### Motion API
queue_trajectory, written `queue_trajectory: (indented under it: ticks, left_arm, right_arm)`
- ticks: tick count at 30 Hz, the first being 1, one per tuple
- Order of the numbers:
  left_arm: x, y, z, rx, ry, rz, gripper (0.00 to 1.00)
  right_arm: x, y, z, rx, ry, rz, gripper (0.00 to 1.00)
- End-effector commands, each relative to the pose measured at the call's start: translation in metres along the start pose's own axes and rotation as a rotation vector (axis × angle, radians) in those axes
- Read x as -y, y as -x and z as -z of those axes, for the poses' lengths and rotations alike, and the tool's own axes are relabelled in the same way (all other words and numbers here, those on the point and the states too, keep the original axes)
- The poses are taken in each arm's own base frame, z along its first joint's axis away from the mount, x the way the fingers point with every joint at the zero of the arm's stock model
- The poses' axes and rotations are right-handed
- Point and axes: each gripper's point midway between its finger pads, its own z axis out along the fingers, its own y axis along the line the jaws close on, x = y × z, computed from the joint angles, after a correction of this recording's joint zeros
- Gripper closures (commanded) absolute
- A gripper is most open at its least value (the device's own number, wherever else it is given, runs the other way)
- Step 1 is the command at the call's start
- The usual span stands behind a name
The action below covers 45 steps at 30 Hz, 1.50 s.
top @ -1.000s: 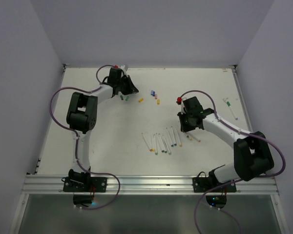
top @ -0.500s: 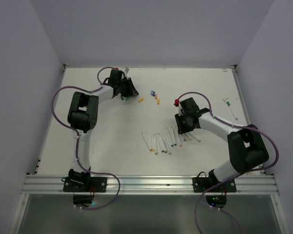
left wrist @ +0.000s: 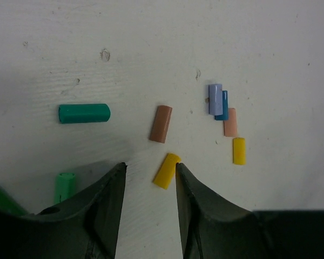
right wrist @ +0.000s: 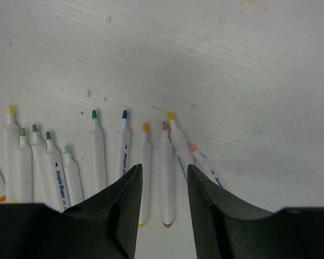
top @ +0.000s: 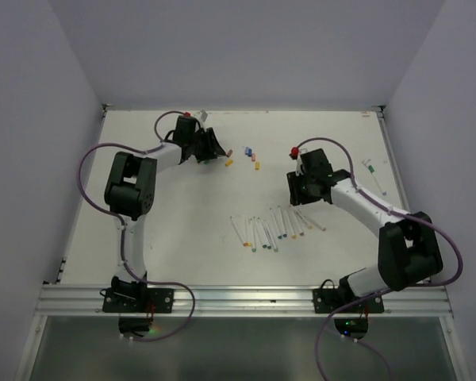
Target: Open the pen caps
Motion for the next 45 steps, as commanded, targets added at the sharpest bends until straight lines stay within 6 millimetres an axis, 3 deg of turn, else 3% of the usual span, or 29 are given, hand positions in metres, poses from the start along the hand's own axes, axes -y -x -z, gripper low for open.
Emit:
queue_trajectory:
  ticks: [1, 2, 4, 5, 7, 8, 9, 12, 16, 17, 19, 22, 32, 36, 39, 45]
  left_arm:
    - [0.05, 0.051, 0.037, 0.165, -0.107, -0.088, 0.55]
    - [0.055, 0.057, 0.042, 0.184, -0.117, -0.1, 0.55]
    - [0.068, 0.069, 0.055, 0.219, -0.146, -0.129, 0.53]
    - [0.073, 0.076, 0.06, 0.241, -0.162, -0.139, 0.53]
    - [0.089, 0.082, 0.07, 0.259, -0.22, -0.147, 0.53]
    - [0.095, 0.086, 0.072, 0.28, -0.251, -0.155, 0.53]
    - [0.102, 0.084, 0.075, 0.277, -0.288, -0.158, 0.52]
    - [0.111, 0.088, 0.079, 0.307, -0.337, -0.143, 0.51]
    - [0.109, 0.08, 0.066, 0.27, -0.374, -0.118, 0.51]
    - [0.109, 0.079, 0.064, 0.267, -0.378, -0.117, 0.51]
    - [0.107, 0.077, 0.06, 0.266, -0.382, -0.114, 0.51]
    - [0.103, 0.072, 0.054, 0.258, -0.392, -0.098, 0.51]
    - [0.107, 0.068, 0.048, 0.245, -0.443, -0.08, 0.5]
    - [0.114, 0.066, 0.049, 0.239, -0.494, -0.058, 0.5]
    - [0.115, 0.065, 0.048, 0.239, -0.5, -0.064, 0.5]
    - [0.109, 0.062, 0.044, 0.226, -0.498, -0.056, 0.5]
  right_arm:
    - [0.05, 0.067, 0.032, 0.191, -0.078, -0.063, 0.57]
    - [0.062, 0.072, 0.032, 0.198, -0.073, -0.084, 0.57]
    - [0.112, 0.076, 0.03, 0.193, -0.158, -0.14, 0.56]
    - [0.127, 0.083, 0.03, 0.221, -0.191, -0.147, 0.55]
    - [0.167, 0.078, 0.029, 0.216, -0.332, -0.138, 0.54]
    - [0.176, 0.085, 0.028, 0.251, -0.37, -0.13, 0.54]
    - [0.206, 0.075, 0.027, 0.241, -0.436, -0.173, 0.53]
    - [0.238, 0.068, 0.019, 0.264, -0.5, -0.224, 0.5]
    - [0.268, 0.056, -0.001, 0.265, -0.468, -0.311, 0.46]
    - [0.274, 0.044, -0.008, 0.201, -0.481, -0.331, 0.46]
    - [0.292, 0.042, -0.003, 0.219, -0.534, -0.345, 0.44]
    - [0.308, 0.038, 0.006, 0.252, -0.558, -0.384, 0.4]
    - [0.331, 0.009, -0.016, 0.185, -0.593, -0.408, 0.38]
    - [0.343, 0.016, -0.018, 0.2, -0.581, -0.417, 0.38]
    - [0.343, 0.013, -0.025, 0.167, -0.559, -0.413, 0.38]
    - [0.334, 0.026, -0.014, 0.238, -0.523, -0.394, 0.38]
